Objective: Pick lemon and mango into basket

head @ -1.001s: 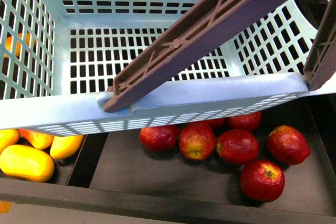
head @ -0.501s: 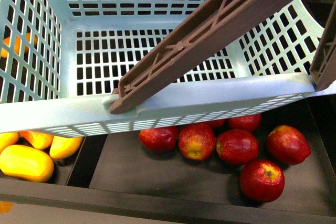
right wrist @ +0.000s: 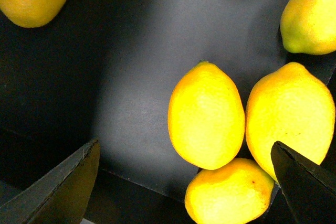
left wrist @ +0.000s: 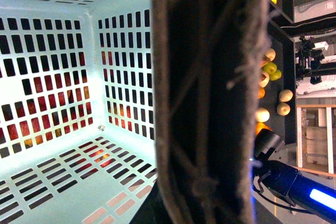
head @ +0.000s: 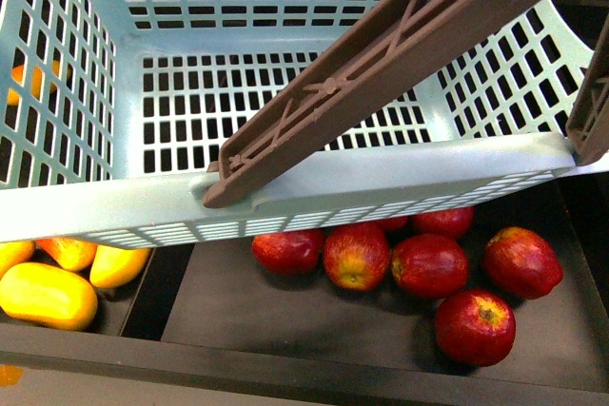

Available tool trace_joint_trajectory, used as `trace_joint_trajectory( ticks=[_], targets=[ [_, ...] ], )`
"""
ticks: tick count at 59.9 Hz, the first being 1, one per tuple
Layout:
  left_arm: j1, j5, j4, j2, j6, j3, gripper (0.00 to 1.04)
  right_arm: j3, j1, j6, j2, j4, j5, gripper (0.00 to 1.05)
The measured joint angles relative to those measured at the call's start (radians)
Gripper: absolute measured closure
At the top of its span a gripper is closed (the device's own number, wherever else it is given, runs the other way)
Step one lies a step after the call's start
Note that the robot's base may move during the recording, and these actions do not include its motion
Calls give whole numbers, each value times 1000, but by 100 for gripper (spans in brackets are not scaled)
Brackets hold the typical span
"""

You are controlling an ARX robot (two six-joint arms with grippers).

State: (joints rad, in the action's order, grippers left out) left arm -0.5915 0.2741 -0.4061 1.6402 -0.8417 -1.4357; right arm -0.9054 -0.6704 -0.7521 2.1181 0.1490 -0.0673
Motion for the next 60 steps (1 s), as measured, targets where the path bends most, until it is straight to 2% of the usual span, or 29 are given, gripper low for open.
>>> trace_joint_trajectory(
  ticks=[22,60],
  targets=[
    [0,0,0,0,0,0,100,-74,47,-64,127,-8,-26,9],
    [0,0,0,0,0,0,100,-171,45,-74,249,-35,-57,9]
  ],
)
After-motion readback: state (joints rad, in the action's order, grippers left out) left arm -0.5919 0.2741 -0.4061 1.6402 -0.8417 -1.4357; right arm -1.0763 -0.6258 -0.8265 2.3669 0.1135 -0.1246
